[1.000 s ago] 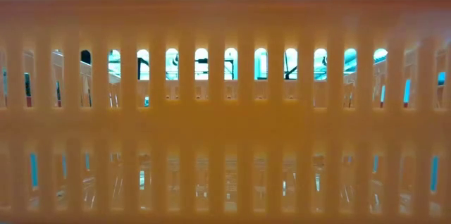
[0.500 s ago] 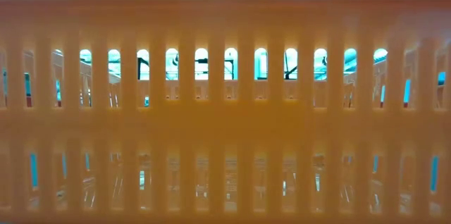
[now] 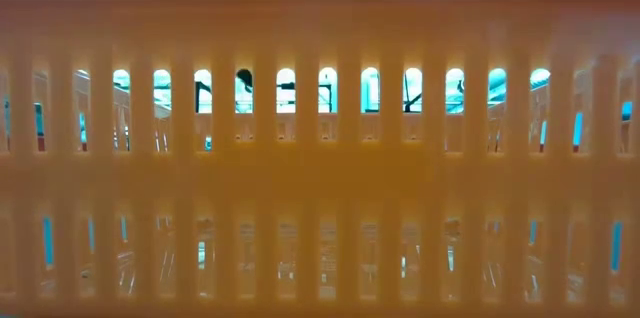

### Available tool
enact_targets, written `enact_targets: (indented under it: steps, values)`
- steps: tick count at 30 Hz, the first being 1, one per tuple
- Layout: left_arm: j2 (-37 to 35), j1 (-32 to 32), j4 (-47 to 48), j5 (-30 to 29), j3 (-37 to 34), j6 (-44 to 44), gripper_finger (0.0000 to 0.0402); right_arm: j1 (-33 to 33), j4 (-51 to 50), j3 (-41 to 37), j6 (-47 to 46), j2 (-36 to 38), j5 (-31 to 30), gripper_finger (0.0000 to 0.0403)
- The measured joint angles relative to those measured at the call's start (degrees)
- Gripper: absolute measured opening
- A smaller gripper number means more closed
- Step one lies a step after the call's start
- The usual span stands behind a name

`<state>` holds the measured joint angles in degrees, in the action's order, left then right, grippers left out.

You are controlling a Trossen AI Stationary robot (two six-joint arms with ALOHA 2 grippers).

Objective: Stack baskets on shelf by color
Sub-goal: Put the left black bin on the shelf

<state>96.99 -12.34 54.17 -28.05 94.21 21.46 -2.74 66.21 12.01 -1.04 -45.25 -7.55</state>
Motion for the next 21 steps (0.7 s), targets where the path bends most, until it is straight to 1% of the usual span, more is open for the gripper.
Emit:
enact_targets:
  steps: [3,7,9,13,18,21]
  values:
    - [4.3,-0.6,0.0,0.6,0.0,1.5,0.0029,0.0,-1.3,0.0,0.0,0.0,-0.1,0.0105]
    - [8.5,-2.0,1.7,4.1,0.0,3.1,0.003,0.0,-1.8,0.0,-1.4,0.0,-0.1,0.0105]
    - [9.8,-2.7,3.1,4.7,0.0,3.5,0.003,0.0,-1.8,0.0,-1.5,0.0,-0.1,0.0105]
    - [11.5,-4.5,6.6,4.7,0.1,4.6,0.003,0.0,-1.8,0.0,-1.5,0.0,-0.1,0.0105]
    - [11.8,-5.3,7.0,9.8,-0.2,4.6,0.003,0.0,-1.8,0.0,-2.0,0.0,-0.1,0.0105]
    - [11.8,-5.3,6.7,10.5,-0.4,4.6,0.0031,0.0,-1.6,0.0,-2.8,0.0,-0.1,0.0105]
